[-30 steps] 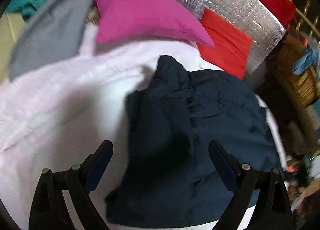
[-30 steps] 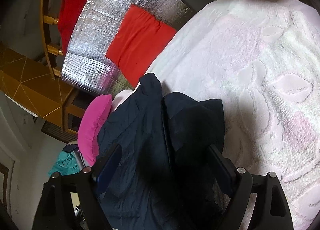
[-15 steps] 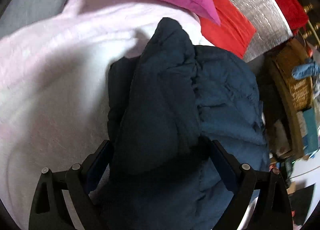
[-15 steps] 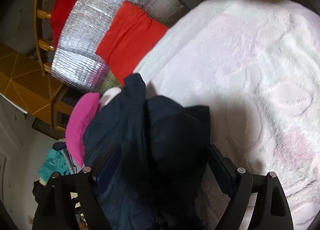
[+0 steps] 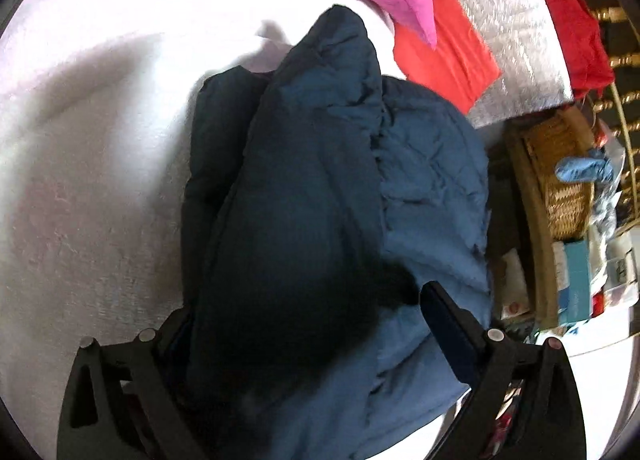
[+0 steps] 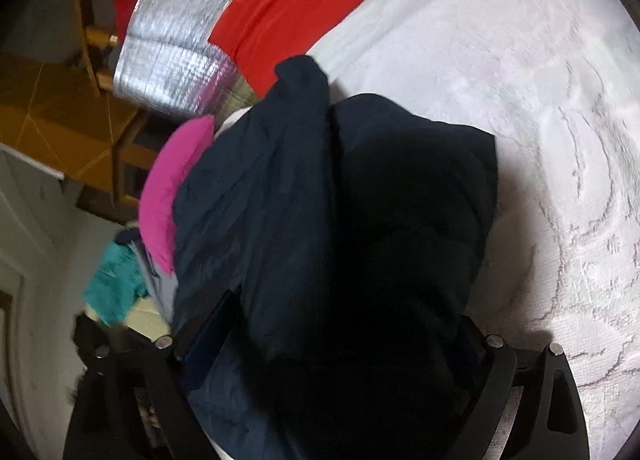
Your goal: Fold large clothes
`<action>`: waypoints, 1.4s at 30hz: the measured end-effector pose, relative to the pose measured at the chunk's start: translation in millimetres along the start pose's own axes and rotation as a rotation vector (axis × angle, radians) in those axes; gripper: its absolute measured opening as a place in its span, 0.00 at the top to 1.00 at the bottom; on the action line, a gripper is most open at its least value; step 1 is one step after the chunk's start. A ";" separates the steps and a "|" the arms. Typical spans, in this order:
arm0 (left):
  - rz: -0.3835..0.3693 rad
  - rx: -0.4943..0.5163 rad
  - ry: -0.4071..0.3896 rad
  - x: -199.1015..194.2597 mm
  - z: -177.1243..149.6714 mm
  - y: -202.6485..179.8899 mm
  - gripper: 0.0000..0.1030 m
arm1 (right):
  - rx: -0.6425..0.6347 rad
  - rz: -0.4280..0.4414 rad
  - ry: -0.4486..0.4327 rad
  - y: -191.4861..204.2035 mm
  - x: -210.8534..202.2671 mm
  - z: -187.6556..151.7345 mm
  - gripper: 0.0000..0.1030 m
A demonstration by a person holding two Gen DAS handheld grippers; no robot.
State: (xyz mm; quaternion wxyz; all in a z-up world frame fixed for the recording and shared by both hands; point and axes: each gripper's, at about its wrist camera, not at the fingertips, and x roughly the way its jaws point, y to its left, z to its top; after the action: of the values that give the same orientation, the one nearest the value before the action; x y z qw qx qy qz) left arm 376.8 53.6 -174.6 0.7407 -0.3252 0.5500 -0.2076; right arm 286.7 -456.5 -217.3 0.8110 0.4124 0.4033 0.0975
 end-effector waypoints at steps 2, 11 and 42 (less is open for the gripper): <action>-0.036 -0.039 -0.032 -4.3 -1.9 3.2 0.04 | 0.003 0.000 -0.012 4.6 0.2 -1.3 0.11; -0.072 0.028 -0.152 -21.2 -5.9 -24.8 0.07 | -0.073 -0.057 -0.146 34.3 -20.2 -8.8 0.49; 0.213 0.060 -0.235 -76.6 -30.1 -22.2 0.08 | -0.052 -0.142 -0.292 40.7 -89.2 -30.4 0.32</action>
State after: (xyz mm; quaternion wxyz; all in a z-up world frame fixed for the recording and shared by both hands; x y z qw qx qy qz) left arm 325.7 81.3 -112.3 0.8270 -0.2648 0.4846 -0.1050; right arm 212.9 -456.2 -145.8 0.8763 0.3716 0.3066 -0.0104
